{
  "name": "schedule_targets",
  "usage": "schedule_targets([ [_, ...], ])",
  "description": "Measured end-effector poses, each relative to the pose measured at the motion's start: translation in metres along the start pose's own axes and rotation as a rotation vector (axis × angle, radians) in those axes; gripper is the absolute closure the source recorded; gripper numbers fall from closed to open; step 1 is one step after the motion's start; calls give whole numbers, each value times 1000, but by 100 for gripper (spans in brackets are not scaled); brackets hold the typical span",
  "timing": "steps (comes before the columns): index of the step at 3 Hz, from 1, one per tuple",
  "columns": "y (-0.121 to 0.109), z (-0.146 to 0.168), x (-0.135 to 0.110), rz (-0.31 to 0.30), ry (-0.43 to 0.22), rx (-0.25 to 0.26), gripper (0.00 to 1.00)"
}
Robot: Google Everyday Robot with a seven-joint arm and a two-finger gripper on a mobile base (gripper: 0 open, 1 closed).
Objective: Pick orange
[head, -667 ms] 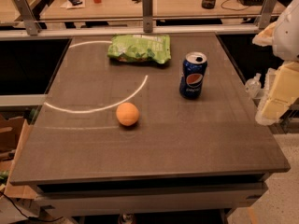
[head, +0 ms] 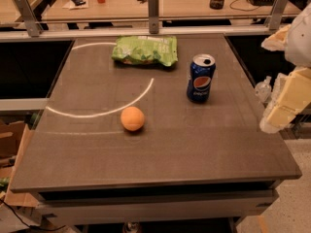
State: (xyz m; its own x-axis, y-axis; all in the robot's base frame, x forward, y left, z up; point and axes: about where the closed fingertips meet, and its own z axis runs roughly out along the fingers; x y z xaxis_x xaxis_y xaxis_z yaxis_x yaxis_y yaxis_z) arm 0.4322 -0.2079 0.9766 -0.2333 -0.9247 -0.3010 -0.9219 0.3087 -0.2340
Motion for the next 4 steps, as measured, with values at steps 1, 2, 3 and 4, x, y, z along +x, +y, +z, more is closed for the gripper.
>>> schedule_targets([
  [1, 23, 7, -5, 45, -160, 17, 0],
  [2, 55, 30, -18, 44, -302, 17, 0],
  [3, 81, 50, -49, 65, -435, -25, 0],
  [4, 95, 62, -81, 117, -530, -86, 0],
])
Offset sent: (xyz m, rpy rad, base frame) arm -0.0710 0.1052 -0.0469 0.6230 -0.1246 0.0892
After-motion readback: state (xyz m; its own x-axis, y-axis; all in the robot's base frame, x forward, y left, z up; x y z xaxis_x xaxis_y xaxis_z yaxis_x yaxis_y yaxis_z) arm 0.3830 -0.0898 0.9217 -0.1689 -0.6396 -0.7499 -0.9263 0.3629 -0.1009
